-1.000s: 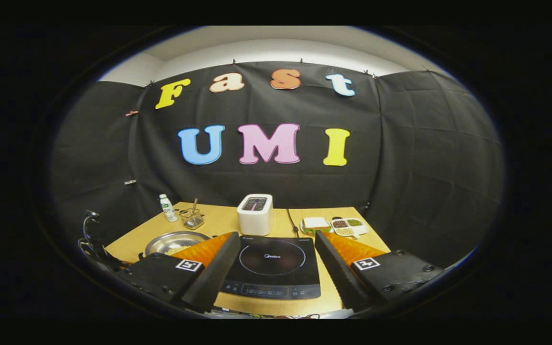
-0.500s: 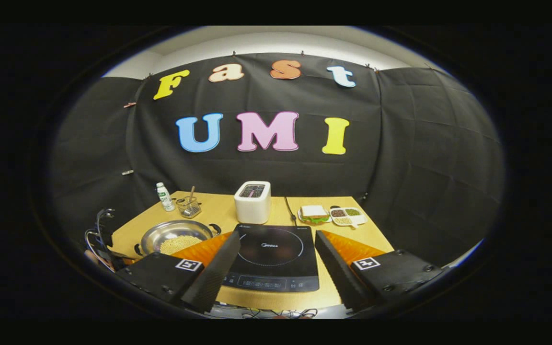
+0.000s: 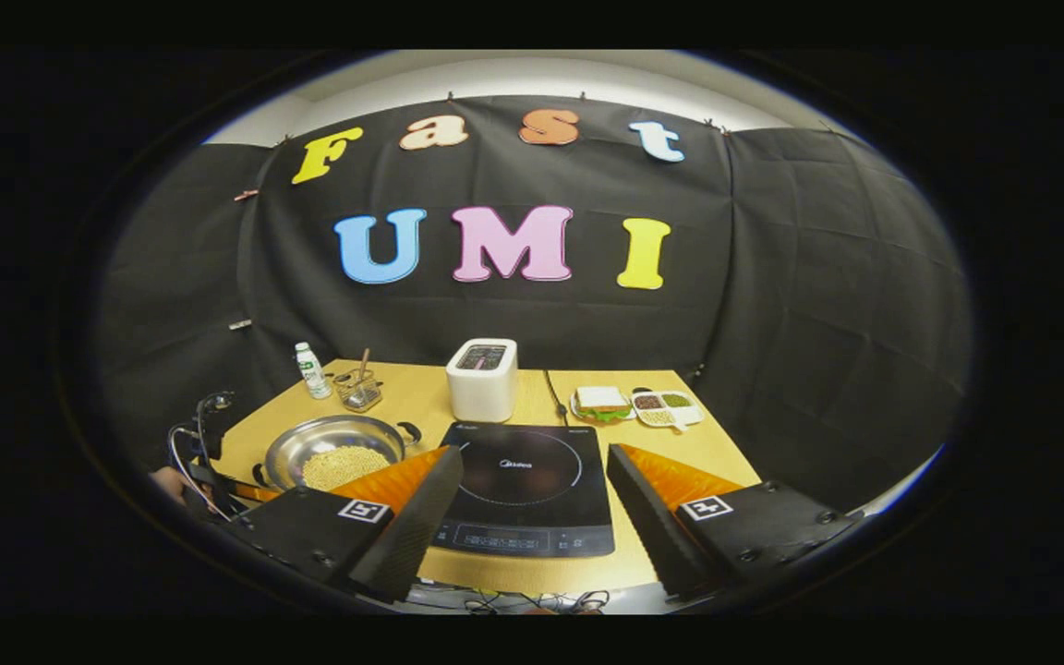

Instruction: First push the handle of the pot to place it horizontally, then grasp the pot with both hands and set it on the induction cooktop.

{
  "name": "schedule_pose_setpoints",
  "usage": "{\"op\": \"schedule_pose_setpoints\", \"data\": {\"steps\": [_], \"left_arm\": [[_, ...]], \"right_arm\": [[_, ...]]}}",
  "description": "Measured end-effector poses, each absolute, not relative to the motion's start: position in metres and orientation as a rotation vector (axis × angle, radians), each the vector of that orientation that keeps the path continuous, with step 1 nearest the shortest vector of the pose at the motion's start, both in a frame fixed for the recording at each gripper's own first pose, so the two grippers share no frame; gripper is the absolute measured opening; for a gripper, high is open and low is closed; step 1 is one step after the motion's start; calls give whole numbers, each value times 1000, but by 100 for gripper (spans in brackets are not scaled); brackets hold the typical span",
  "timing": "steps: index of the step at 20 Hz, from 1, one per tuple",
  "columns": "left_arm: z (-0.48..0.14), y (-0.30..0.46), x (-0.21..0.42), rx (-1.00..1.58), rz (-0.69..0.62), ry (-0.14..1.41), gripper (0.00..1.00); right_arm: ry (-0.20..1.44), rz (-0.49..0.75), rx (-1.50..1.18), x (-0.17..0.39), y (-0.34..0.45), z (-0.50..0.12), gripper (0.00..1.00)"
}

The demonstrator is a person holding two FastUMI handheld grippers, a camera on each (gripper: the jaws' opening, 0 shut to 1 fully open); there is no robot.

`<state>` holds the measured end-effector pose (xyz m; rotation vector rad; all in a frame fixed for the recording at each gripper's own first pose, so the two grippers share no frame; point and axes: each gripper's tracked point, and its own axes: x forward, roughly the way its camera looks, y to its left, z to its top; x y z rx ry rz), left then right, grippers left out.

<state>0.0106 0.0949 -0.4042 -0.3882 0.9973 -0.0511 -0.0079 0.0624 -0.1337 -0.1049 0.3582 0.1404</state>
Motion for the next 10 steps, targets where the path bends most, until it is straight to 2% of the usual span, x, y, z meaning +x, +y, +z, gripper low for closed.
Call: {"op": "schedule_pose_setpoints", "data": {"steps": [10], "left_arm": [[-404, 111, 26, -379, -23, 1045, 5]], "right_arm": [[385, 122, -103, -2, 65, -141, 98]]}}
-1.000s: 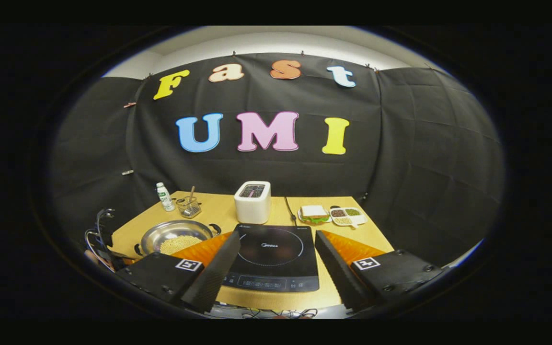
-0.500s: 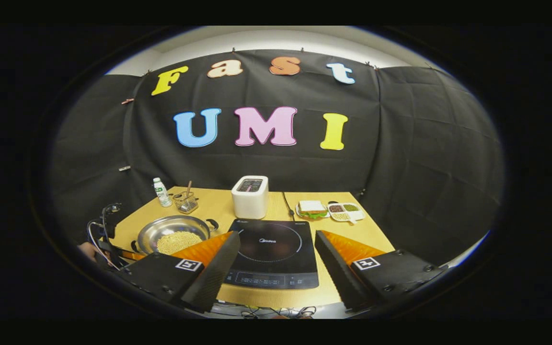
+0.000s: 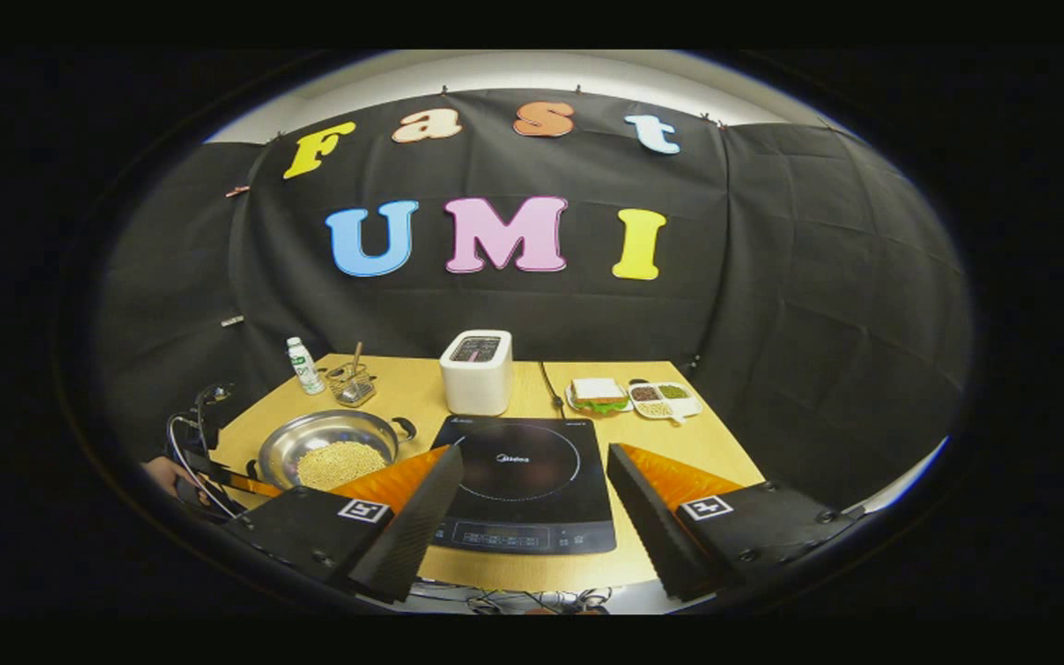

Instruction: First push the handle of the pot to place it horizontally, then grasp the pot with both hands and set it on the induction cooktop.

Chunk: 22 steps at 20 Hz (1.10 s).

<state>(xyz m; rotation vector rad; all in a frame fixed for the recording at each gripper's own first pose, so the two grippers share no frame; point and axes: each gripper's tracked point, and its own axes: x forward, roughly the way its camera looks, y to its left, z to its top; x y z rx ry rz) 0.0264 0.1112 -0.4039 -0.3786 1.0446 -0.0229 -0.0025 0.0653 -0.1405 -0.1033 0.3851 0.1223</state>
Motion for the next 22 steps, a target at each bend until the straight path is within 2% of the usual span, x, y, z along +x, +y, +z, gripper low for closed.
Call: {"op": "schedule_pose_setpoints", "data": {"steps": [22], "left_arm": [[-410, 221, 109, -293, 81, 1044, 5]], "right_arm": [[414, 111, -131, 36, 109, -164, 98]]}}
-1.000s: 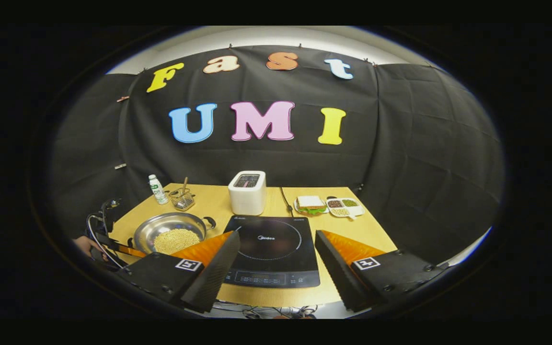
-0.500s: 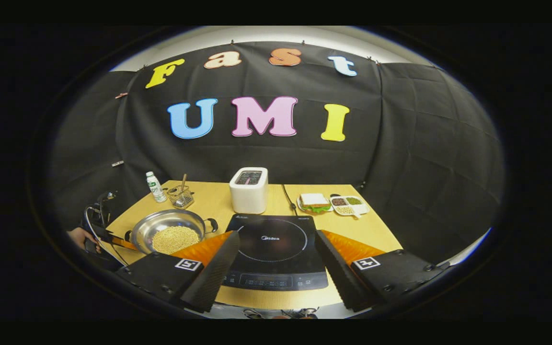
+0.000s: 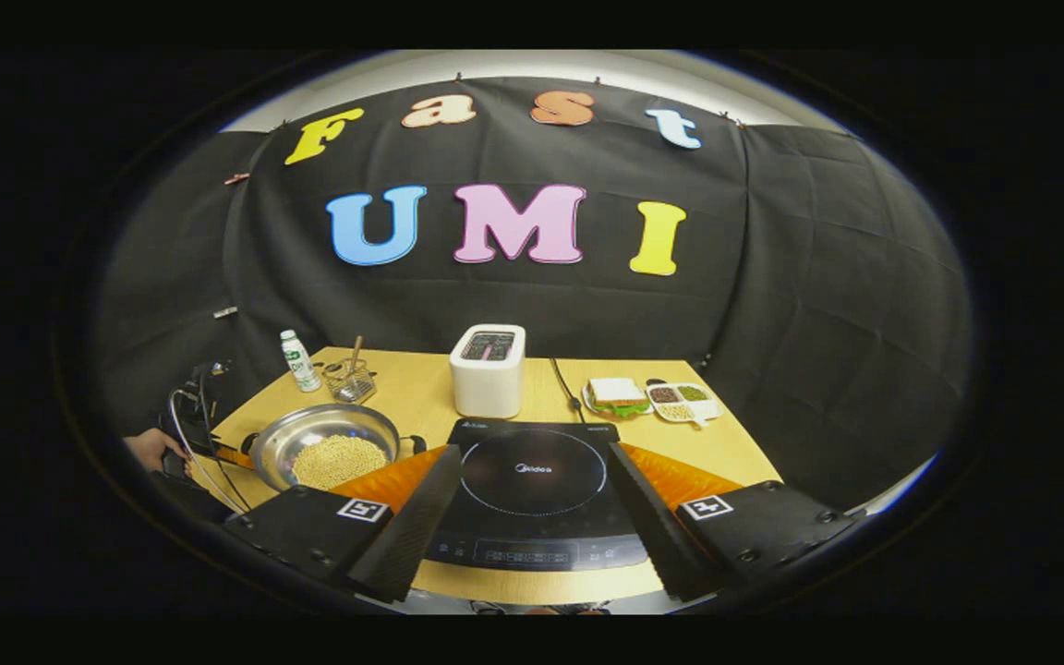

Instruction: First push the handle of the pot to place it horizontally, then grasp the pot with both hands and set it on the induction cooktop.

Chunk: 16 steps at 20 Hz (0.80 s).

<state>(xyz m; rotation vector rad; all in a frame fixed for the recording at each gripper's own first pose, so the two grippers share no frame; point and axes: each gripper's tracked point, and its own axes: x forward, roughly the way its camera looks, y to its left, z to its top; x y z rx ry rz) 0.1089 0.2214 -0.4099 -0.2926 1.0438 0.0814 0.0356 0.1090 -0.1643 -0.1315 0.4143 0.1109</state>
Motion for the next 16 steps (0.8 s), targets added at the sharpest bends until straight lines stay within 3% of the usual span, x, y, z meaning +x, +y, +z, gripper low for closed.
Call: {"op": "schedule_pose_setpoints", "data": {"steps": [16], "left_arm": [[-406, 255, 166, -192, 92, 1025, 5]], "right_arm": [[475, 113, -119, 47, 127, -190, 99]]}}
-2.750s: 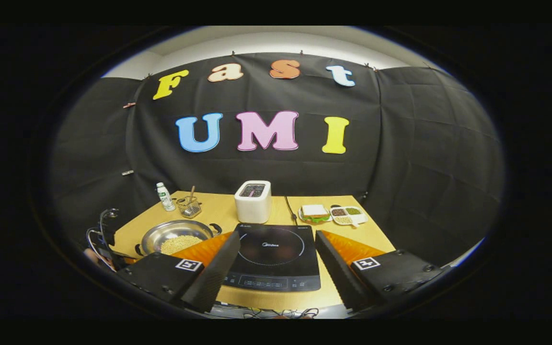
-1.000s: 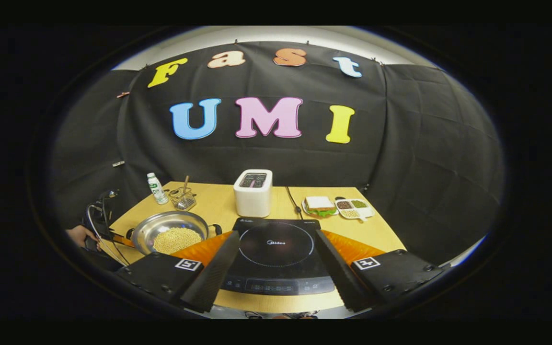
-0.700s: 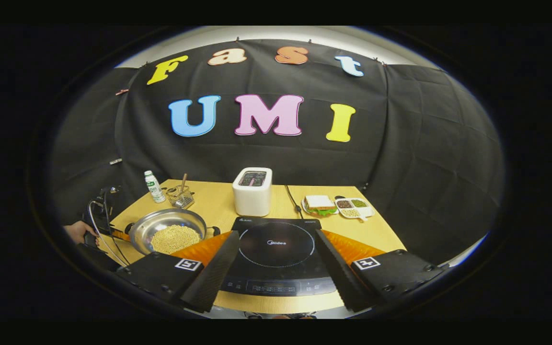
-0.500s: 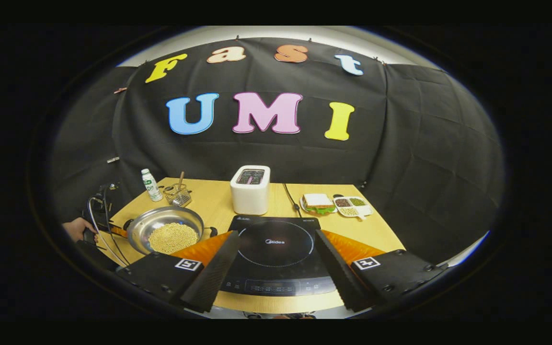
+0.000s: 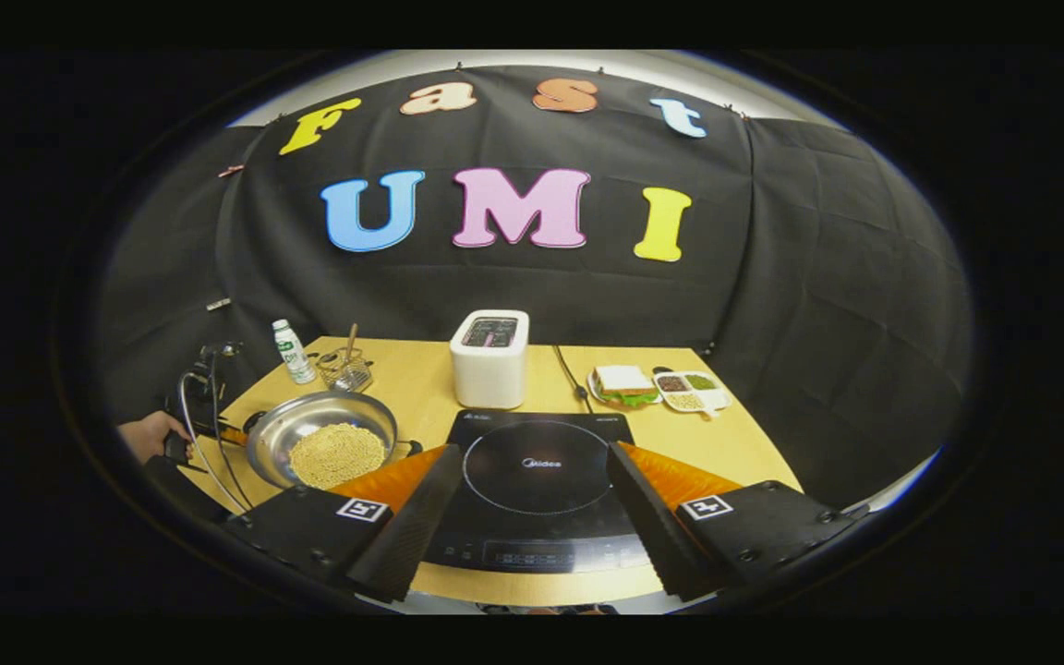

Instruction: First push the handle of the pot to place it horizontally, then grasp the pot with both hands and set it on the induction cooktop.

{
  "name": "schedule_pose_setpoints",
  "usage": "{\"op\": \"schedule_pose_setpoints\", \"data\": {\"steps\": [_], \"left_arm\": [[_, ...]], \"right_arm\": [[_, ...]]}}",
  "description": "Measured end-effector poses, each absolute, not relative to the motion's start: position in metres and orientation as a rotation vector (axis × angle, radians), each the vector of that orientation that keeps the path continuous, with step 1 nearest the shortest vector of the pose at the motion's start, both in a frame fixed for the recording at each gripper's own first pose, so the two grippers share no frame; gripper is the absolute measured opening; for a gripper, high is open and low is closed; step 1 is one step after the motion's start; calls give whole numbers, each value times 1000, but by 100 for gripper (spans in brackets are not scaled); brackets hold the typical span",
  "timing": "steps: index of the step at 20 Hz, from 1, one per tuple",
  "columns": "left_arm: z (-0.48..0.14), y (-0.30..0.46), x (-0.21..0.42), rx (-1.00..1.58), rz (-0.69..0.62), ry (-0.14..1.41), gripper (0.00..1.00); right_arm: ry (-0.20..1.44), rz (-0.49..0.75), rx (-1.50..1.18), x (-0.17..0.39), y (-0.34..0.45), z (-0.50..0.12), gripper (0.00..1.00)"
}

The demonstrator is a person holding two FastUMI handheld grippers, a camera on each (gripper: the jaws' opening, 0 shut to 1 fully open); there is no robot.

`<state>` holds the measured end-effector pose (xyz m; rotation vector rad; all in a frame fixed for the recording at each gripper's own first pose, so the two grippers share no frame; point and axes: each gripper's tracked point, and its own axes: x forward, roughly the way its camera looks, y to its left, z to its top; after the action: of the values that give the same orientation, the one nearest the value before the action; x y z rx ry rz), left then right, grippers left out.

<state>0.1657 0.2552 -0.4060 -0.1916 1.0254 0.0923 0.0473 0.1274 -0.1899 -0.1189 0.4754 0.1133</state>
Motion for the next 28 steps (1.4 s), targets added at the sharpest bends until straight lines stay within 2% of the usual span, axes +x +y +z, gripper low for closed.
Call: {"op": "schedule_pose_setpoints", "data": {"steps": [8, 12, 14, 15, 16, 19, 21, 22, 23, 24, 28], "left_arm": [[-381, 258, 147, -235, 117, 967, 5], [-341, 275, 145, -213, 152, 829, 5], [-318, 277, 153, -219, 129, 732, 12], [-310, 276, 157, -225, 108, 698, 24], [-305, 275, 161, -231, 99, 676, 43], [-314, 277, 168, -236, 90, 682, 99], [-315, 271, 179, -258, 69, 664, 96], [-317, 269, 181, -265, 59, 657, 96], [-319, 268, 187, -272, 46, 651, 95], [-324, 266, 195, -278, 33, 645, 95], [-341, 254, 216, -300, -14, 656, 95]], "right_arm": [[540, 182, -86, 56, 152, -218, 99], [603, 216, -71, 72, 170, -244, 99], [645, 251, -59, 79, 188, -260, 99], [668, 265, -49, 82, 196, -268, 94], [683, 278, -38, 86, 205, -275, 99], [741, 299, -11, 96, 230, -299, 99], [779, 331, 11, 101, 248, -315, 100], [802, 352, 20, 102, 257, -323, 95], [825, 374, 31, 102, 265, -331, 95], [848, 392, 37, 102, 271, -339, 100], [917, 403, 43, 106, 278, -372, 100]]}}
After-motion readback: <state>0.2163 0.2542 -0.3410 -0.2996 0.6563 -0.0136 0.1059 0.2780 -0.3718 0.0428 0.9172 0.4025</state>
